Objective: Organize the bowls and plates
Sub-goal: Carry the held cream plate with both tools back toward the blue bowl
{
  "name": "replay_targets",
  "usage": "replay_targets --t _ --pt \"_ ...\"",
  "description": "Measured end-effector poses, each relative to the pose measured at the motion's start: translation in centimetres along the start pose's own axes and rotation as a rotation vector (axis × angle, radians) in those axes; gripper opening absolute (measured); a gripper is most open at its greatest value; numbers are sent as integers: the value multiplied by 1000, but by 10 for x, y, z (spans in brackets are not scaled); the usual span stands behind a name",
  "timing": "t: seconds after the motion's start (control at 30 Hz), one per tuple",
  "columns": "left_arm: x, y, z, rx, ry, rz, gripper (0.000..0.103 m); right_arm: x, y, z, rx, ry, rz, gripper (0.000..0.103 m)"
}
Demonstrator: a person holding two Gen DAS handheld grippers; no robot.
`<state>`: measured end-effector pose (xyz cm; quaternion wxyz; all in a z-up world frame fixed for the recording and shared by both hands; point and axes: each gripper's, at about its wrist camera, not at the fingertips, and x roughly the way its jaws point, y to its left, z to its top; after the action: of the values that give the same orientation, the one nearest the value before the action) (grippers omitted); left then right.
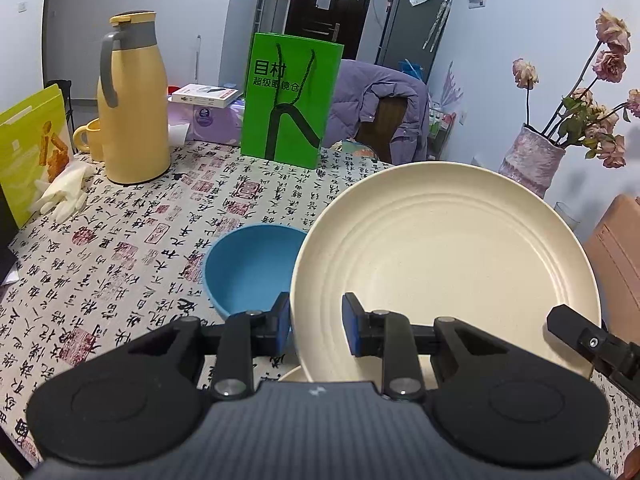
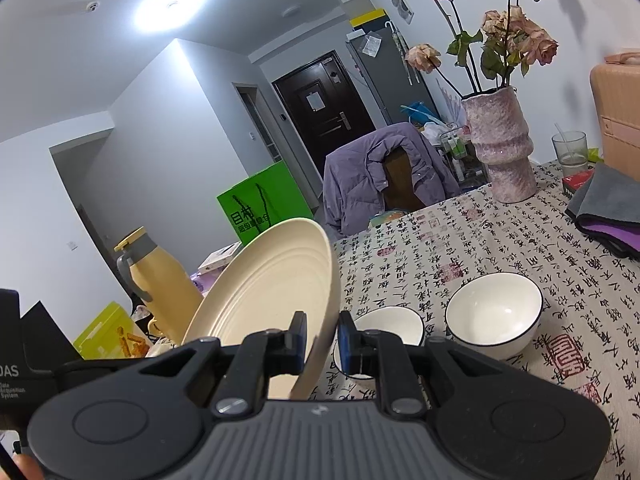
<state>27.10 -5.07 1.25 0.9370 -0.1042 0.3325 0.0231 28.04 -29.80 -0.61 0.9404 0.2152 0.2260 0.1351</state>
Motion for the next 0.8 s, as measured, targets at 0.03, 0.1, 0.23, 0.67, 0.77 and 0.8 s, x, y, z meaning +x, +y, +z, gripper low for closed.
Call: replay_targets --t 0.03,0.1,0.23,0.67,0.77,0.8 --pt "-1 1 -1 -1 0 0 27 -1 1 -1 0 0 0 16" --pt "-4 3 -4 -3 -2 -1 27 -3 2 -3 -1 0 1 16" --pt "-9 7 -8 -5 -5 -2 27 -6 3 -5 -1 0 3 16" --pt "-23 17 -22 -15 -7 -6 27 -24 11 -25 -2 8 14 16" --pt "-26 20 -26 -18 -8 -8 27 -25 12 -27 0 11 16 16" --pt "-27 21 -27 -18 -9 -8 27 -26 12 -28 0 11 17 16"
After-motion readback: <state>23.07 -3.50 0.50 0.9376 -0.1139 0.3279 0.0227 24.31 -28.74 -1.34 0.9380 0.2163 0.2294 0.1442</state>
